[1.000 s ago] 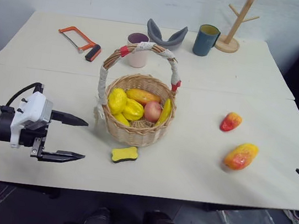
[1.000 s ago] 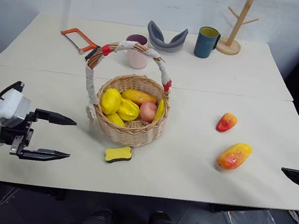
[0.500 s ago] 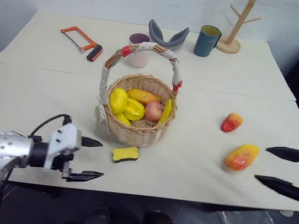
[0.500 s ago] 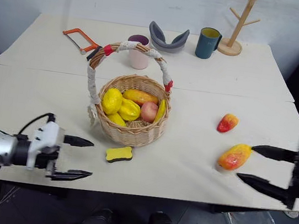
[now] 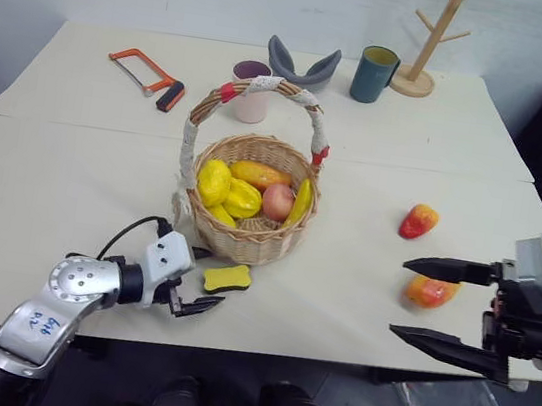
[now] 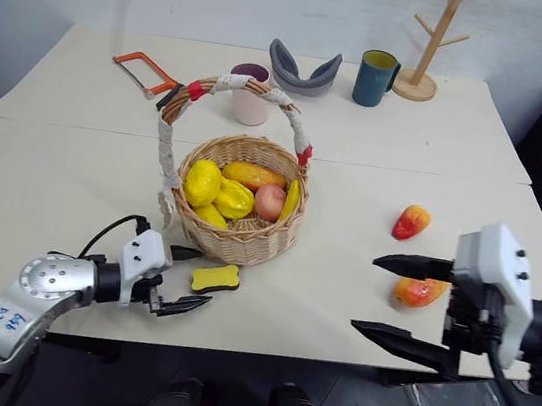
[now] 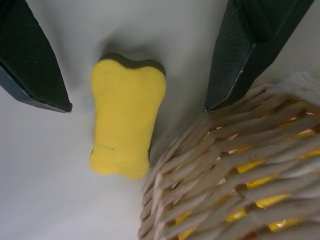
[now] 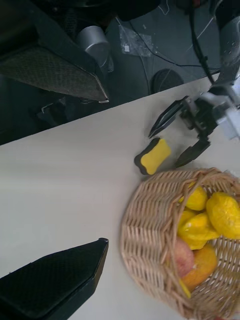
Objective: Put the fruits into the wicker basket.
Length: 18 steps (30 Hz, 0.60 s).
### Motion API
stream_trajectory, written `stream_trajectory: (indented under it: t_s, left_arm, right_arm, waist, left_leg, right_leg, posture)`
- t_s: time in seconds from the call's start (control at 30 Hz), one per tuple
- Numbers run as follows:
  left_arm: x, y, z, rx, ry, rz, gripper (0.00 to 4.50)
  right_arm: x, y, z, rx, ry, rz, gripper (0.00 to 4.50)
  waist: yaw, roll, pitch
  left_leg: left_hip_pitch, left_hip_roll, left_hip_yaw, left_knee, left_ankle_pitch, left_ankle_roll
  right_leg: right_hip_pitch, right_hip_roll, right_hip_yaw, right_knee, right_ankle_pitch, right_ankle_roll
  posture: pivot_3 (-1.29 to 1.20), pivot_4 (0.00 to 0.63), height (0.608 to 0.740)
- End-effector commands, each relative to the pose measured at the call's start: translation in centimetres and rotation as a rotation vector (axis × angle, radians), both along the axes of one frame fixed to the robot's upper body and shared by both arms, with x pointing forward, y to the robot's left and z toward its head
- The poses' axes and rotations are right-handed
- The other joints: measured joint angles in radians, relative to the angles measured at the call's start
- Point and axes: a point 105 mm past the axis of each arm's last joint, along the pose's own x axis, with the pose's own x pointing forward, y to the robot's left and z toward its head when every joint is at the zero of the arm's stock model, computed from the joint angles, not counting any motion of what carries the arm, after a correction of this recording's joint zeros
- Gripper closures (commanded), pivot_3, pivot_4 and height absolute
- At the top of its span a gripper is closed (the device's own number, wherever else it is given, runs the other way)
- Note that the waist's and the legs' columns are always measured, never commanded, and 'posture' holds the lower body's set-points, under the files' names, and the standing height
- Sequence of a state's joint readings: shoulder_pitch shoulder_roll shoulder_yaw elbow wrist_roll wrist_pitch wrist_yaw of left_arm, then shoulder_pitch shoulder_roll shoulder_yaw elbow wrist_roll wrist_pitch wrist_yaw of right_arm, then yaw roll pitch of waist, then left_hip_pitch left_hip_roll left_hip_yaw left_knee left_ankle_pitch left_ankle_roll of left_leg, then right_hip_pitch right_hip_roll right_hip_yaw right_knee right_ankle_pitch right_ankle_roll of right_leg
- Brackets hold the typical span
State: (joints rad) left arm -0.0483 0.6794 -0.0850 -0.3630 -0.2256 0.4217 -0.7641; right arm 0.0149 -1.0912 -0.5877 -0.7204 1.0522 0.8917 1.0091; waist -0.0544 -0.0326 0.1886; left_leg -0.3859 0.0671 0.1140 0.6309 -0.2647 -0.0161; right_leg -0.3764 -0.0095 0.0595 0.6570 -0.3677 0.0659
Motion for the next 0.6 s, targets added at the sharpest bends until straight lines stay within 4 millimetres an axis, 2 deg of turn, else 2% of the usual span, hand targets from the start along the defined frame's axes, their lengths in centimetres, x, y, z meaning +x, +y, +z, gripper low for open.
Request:
stream_trajectory:
  t_s: [0.03,0.13,0.23,0.4,0.53,0.6]
  left_arm:
    - [0.1,-0.2,-0.4,0.048,-0.04,-0.033,1.21]
    - [0.1,-0.2,-0.8,0.058,-0.039,-0.038,2.22]
    - [0.1,0.9,-1.2,0.085,-0.045,-0.003,3.06]
    - [-0.4,6.8,-0.5,0.054,-0.028,0.232,3.2]
    - [-2.2,15.7,1.6,-0.05,-0.018,0.551,3.2]
    - [-2.5,18.7,2.4,-0.089,-0.019,0.658,3.2]
  right_arm:
    - [0.3,0.4,0.1,0.011,-0.025,0.014,0.0]
    - [0.6,0.4,-0.1,0.009,-0.023,0.018,0.0]
    - [1.2,0.7,-0.1,0.019,-0.027,0.034,0.0]
    - [1.6,0.8,0.1,0.045,-0.029,0.052,0.0]
    - [2.0,0.8,0.0,0.052,-0.028,0.066,0.0]
    - [2.2,0.9,0.0,0.059,-0.024,0.075,0.0]
  waist:
    - [0.001,0.0,0.0]
    - [0.001,0.0,0.0]
    - [0.001,0.0,0.0]
    - [-0.009,0.0,0.0]
    - [-0.026,-0.001,0.0]
    - [-0.027,-0.001,0.0]
  left_leg:
    - [0.0,0.0,0.0,0.0,0.0,0.0]
    - [0.0,0.0,0.0,0.0,0.0,0.0]
    - [0.0,0.0,0.0,0.001,0.0,0.0]
    - [0.002,0.002,0.0,-0.001,0.0,-0.001]
    - [0.002,0.004,0.0,-0.001,0.0,-0.002]
    - [0.002,0.004,0.0,-0.001,0.0,-0.002]
  right_leg:
    - [0.0,0.0,0.0,0.0,0.0,0.0]
    - [0.0,-0.001,0.0,0.0,0.0,0.0]
    - [0.001,-0.001,0.0,0.0,0.0,0.0]
    - [0.0,0.001,0.0,0.002,-0.001,-0.001]
    - [0.0,0.001,-0.001,0.003,-0.002,-0.003]
    - [-0.001,0.001,-0.002,0.003,-0.002,-0.004]
  posture:
    - [0.0,0.15,0.74]
    - [0.0,0.15,0.74]
    - [0.0,0.15,0.74]
    - [0.0,0.15,0.74]
    - [0.0,0.15,0.74]
    - [0.0,0.15,0.74]
